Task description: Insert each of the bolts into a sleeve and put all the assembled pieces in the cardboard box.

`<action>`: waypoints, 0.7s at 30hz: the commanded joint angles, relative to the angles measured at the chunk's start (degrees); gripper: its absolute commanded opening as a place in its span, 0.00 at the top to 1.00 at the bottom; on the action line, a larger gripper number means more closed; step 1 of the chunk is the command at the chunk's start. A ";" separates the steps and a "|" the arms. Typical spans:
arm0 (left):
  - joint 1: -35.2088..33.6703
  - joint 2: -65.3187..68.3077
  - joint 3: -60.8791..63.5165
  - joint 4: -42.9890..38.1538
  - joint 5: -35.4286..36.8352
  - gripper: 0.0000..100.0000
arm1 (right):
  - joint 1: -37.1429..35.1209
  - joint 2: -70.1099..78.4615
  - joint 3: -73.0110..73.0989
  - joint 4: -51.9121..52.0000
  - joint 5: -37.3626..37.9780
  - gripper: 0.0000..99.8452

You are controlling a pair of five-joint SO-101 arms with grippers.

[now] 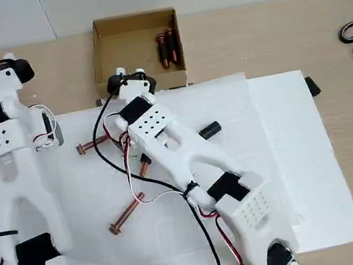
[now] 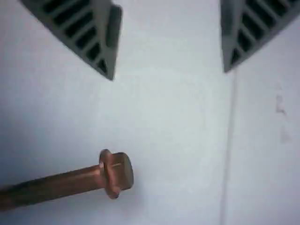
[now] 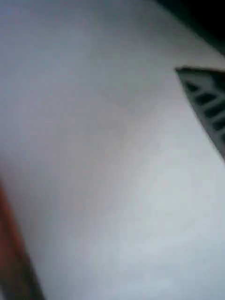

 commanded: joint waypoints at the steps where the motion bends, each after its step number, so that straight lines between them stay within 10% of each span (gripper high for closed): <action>1: -0.35 -3.25 -0.84 -0.35 -0.35 0.86 | 1.63 0.66 -2.73 -1.10 -0.09 0.81; 21: -0.35 -3.16 -0.84 -0.70 -0.35 0.86 | 3.74 1.45 -2.99 -1.27 -0.18 1.00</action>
